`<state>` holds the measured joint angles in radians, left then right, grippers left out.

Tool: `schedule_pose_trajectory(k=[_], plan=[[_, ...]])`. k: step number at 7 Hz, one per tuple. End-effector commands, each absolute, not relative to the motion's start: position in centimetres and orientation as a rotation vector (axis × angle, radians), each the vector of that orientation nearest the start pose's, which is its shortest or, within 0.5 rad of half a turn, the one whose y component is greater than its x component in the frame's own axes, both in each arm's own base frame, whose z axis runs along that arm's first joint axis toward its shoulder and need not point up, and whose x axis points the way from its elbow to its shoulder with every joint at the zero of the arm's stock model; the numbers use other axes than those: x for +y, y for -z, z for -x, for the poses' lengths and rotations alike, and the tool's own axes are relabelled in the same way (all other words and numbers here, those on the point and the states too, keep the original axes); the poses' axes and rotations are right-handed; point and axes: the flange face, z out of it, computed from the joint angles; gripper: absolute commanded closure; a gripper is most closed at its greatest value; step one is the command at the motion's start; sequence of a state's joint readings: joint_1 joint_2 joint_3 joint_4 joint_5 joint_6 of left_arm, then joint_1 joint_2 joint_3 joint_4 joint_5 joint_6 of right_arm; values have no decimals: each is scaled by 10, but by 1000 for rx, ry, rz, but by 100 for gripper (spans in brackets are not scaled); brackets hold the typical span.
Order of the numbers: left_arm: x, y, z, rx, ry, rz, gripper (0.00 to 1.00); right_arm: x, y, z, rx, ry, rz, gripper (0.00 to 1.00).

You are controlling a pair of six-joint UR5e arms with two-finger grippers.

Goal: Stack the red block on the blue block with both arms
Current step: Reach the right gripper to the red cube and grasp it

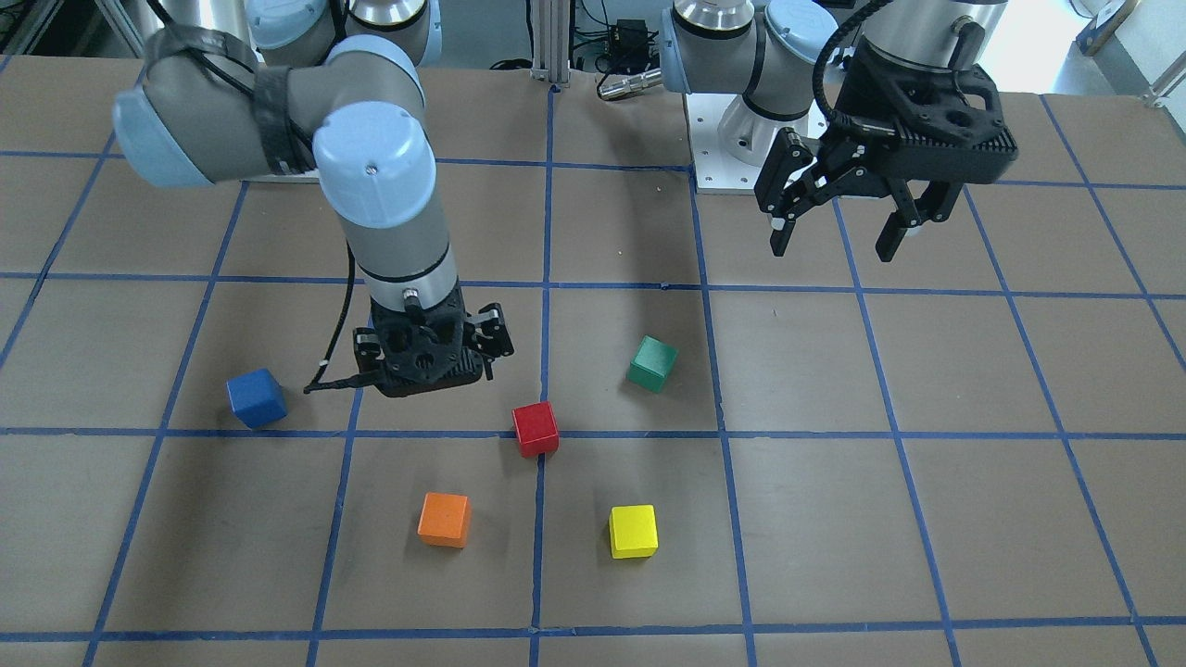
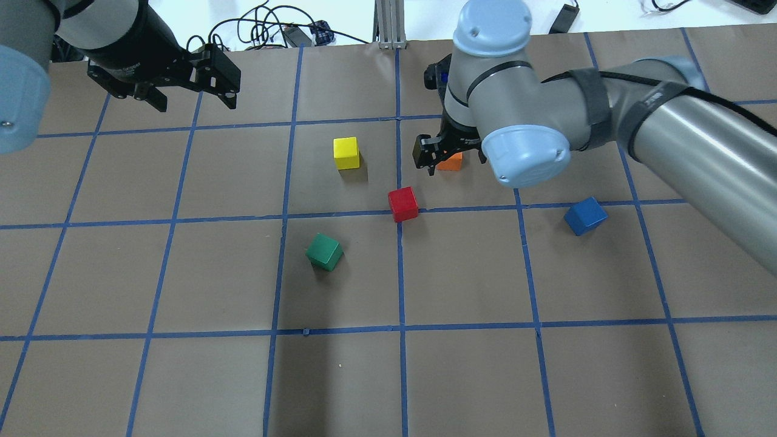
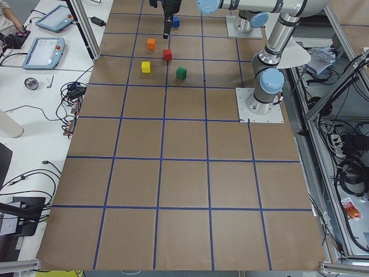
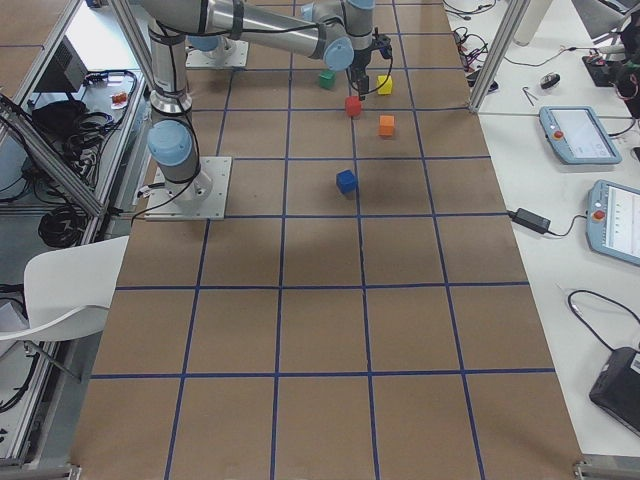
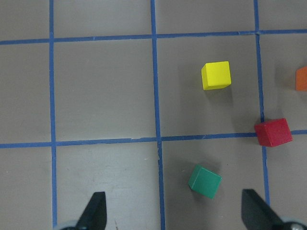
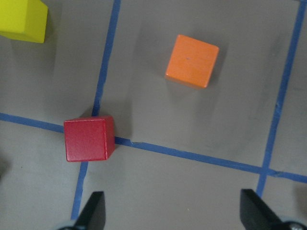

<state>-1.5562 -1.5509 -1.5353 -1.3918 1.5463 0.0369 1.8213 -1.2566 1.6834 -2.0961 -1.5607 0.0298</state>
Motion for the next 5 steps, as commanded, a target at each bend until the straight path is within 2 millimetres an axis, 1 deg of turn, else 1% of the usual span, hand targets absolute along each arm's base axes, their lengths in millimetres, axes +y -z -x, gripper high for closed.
schedule_pose_trajectory(k=[1, 2, 3, 4, 5], plan=[[-525, -543, 126, 3142, 323, -33, 0, -544, -266, -319, 3093, 106, 334, 0], [-533, -551, 126, 3143, 306, -27, 0, -538, -249, -341, 3088, 103, 386, 0], [-538, -551, 126, 3150, 258, -27, 0, -538, -228, -347, 3093, 58, 392, 0], [-539, -551, 127, 3150, 255, -29, 0, -539, -224, -351, 3070, 68, 394, 0], [-539, -549, 126, 3150, 250, -27, 0, -540, -227, -357, 3032, 65, 391, 0]])
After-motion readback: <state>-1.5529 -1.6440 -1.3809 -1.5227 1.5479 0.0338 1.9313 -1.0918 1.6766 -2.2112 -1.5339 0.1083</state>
